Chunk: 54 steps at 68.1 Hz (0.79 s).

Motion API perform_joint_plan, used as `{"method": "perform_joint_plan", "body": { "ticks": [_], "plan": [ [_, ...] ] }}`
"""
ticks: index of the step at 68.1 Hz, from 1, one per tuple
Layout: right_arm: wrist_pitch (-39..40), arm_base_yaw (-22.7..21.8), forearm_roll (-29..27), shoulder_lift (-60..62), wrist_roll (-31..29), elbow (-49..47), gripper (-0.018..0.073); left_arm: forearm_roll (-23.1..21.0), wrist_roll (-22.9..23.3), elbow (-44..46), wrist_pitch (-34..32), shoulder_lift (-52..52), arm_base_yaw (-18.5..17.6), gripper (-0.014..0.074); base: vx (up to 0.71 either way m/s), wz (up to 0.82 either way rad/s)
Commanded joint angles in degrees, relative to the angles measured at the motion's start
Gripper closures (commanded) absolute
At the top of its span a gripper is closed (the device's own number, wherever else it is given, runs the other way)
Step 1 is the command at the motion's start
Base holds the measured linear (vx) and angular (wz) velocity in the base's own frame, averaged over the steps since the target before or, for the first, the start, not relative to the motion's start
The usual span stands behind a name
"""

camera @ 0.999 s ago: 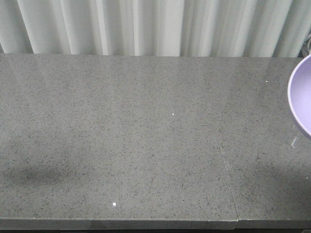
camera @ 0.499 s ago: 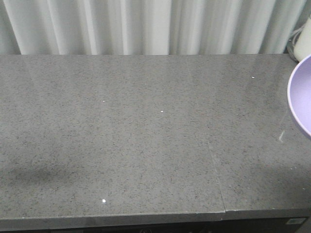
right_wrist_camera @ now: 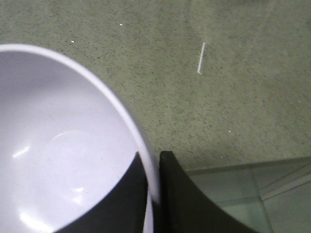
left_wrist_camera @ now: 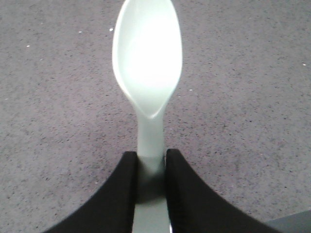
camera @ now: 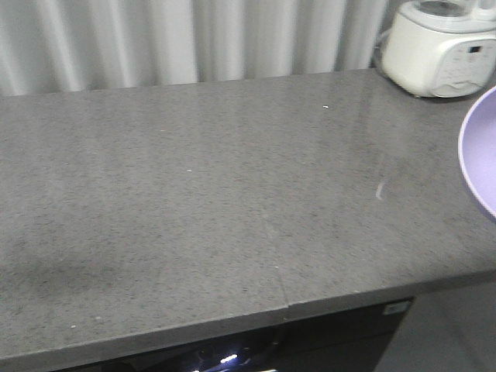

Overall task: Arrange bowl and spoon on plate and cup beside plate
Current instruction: 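Drive the base holding spoon and bowl to the counter with the plate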

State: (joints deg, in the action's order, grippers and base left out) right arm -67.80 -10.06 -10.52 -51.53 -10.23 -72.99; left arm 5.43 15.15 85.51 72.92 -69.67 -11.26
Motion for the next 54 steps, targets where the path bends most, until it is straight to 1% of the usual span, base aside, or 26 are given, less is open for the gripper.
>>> {"method": "perform_joint_plan", "body": {
  "ticks": [1,54],
  "plan": [
    [3.6,-0.3,-0.3,0.4,-0.3,-1.5,0.0566,0.1,0.2,1.4,-2.8,1.4,0.0,0.0603,-0.06,-0.39],
    [3.6,-0.3,-0.3,0.4,-0.3,-1.5,0.0566,0.1,0.2,1.4,-2.8,1.4,0.0,0.0603,-0.08,-0.43]
  ]
}}
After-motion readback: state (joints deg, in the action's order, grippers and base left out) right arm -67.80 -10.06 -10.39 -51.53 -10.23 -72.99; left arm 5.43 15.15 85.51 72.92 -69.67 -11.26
